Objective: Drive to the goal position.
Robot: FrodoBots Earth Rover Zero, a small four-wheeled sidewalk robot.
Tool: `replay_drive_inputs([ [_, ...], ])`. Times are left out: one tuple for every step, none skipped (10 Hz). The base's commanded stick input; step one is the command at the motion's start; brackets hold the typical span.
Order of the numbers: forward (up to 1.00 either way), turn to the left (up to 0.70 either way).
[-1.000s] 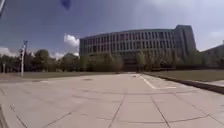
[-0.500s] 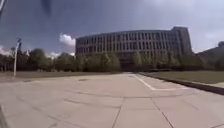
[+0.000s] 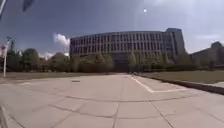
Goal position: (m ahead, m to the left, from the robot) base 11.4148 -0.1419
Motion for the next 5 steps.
replay_drive_inputs([
  [0.70,-0.18],
  [0.70,-0.18],
  [0.70,-0.19],
  [0.70,-0.10],
  [0.70,0.06],
])
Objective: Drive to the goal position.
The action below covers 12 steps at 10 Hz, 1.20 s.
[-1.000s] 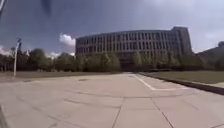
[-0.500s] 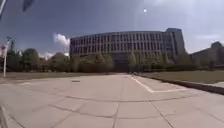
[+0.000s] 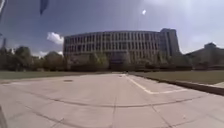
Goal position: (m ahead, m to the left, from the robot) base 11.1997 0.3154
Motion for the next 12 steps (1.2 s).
replay_drive_inputs([
  [0.70,0.06],
  [0.70,0.06],
  [0.70,0.06],
  [0.70,0.06],
  [0.70,0.06],
  [0.70,0.06],
  [0.70,0.06],
  [0.70,0.06],
  [0.70,0.06],
  [0.70,0.06],
  [0.70,0.06],
  [0.70,0.06],
])
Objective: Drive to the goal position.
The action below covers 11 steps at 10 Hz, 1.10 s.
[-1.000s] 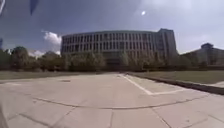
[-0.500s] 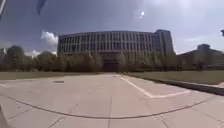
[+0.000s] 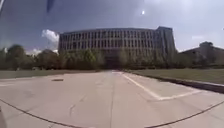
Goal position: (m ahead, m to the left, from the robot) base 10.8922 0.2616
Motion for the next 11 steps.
replay_drive_inputs([
  [0.70,0.06],
  [0.70,0.06],
  [0.70,0.06],
  [0.70,0.06],
  [0.70,0.06],
  [0.70,0.06],
  [0.70,0.06],
  [0.70,0.06],
  [0.70,0.06],
  [0.70,0.06],
  [0.70,0.06],
])
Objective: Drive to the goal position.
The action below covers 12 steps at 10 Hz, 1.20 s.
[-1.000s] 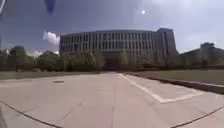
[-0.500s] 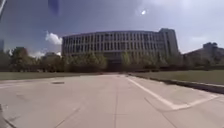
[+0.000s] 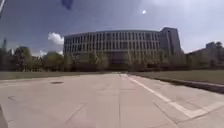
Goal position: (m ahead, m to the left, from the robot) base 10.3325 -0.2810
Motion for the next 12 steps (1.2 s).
replay_drive_inputs([
  [0.70,0.06],
  [0.70,0.06],
  [0.70,0.06],
  [0.70,0.06],
  [0.70,0.06],
  [0.70,0.06],
  [0.70,0.06],
  [0.70,0.06],
  [0.70,0.06],
  [0.70,0.06],
  [0.70,0.06],
  [0.70,0.06],
])
